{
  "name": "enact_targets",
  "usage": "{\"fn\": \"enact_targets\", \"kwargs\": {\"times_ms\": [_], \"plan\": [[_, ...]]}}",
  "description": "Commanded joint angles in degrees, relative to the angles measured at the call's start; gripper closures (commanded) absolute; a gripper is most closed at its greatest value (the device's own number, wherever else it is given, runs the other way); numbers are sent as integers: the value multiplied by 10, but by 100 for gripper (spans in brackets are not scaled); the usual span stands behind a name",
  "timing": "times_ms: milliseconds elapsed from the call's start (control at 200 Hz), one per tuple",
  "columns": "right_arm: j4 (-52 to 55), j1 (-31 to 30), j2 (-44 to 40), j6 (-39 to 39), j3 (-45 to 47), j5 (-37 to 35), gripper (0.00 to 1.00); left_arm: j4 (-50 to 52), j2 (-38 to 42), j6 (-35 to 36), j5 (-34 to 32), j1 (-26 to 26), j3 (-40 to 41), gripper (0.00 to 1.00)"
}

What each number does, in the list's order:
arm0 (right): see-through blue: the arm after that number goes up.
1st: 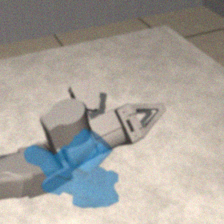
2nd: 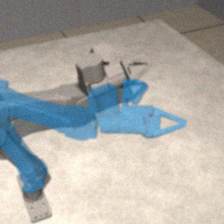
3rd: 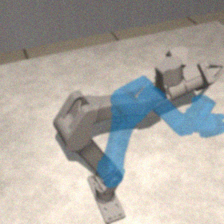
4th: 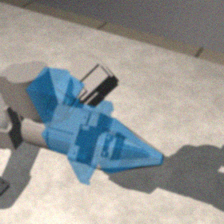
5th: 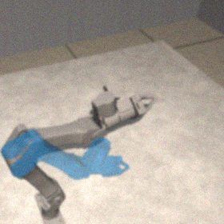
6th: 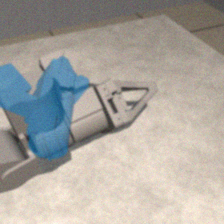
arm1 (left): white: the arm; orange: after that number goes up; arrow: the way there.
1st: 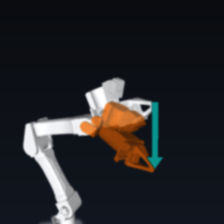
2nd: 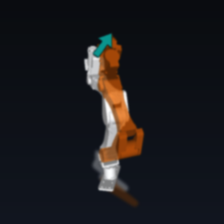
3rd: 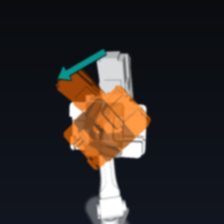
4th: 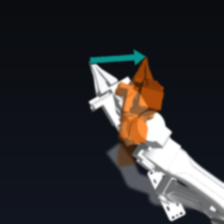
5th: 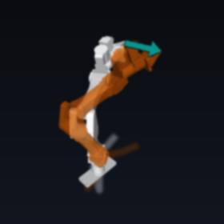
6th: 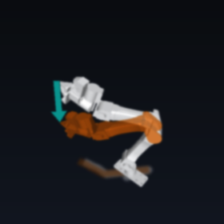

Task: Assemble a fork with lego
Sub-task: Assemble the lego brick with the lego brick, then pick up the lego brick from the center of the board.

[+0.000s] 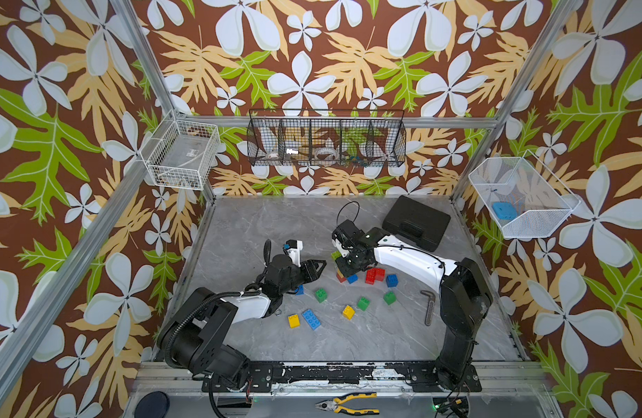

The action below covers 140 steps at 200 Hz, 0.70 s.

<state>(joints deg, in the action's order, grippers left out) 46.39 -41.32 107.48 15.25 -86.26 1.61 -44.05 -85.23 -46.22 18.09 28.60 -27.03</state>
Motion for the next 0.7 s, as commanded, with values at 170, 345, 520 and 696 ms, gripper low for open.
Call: {"fn": "enact_targets", "kwargs": {"times_ms": [170,345,520,696], "plan": [[-81,-1,-94,7,32,-33,6,-17,44,-2,-16,0,21,46],[-190,5,-211,55,171,-143,26,60,91,39,-69,21,20,46],[-192,69,-293,146,301,-168,41,145,109,108,-158,101,-23,46],[-194,127,-341,113,401,-134,42,166,76,147,-196,179,-78,47]]}}
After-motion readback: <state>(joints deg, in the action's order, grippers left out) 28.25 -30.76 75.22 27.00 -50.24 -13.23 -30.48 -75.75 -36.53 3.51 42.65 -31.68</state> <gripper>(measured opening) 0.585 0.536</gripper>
